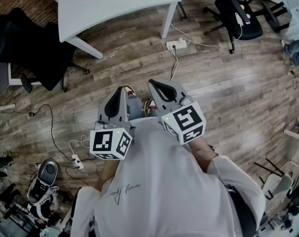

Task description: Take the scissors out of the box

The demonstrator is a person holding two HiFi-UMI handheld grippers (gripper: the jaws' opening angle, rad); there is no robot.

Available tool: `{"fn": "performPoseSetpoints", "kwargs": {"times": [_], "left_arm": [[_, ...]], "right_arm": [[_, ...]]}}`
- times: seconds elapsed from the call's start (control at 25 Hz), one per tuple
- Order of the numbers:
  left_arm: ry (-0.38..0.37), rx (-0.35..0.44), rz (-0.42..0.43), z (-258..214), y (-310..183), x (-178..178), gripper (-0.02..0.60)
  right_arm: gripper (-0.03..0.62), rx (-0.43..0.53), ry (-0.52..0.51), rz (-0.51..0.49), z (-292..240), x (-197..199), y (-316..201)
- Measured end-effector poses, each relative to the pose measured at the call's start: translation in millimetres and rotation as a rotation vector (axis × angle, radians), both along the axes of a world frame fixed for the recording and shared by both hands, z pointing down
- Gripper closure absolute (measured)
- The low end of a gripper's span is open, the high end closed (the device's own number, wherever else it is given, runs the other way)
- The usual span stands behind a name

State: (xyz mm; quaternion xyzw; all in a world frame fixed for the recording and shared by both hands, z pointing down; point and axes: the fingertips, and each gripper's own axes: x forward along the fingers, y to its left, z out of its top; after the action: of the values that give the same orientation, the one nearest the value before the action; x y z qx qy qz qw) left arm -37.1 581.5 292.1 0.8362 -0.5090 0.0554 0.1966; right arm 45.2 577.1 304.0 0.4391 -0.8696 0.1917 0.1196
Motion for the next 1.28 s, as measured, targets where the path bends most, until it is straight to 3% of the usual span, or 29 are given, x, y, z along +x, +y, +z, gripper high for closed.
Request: {"fn": "performPoseSetpoints", "kwargs": {"times": [0.36, 0.84, 1.28], "left_arm": [[0.018, 0.001, 0.002, 1.9, -39.3, -1.9, 0.574], [0.053, -0.015, 0.032, -4.0, -118.4, -6.7, 0.574], [0.064, -0.011, 0.043, -10.7, -206.5, -46.9, 0.574]], "right_arm": [[0.586, -0.004, 0.043, 0.006, 5.5, 2.2, -32.2], [0.585, -0.011, 0.021, 0.011, -4.0, -7.4, -105.2], [0.585, -0.029, 0.067, -0.016, -3.5, -47.1, -190.6]]}}
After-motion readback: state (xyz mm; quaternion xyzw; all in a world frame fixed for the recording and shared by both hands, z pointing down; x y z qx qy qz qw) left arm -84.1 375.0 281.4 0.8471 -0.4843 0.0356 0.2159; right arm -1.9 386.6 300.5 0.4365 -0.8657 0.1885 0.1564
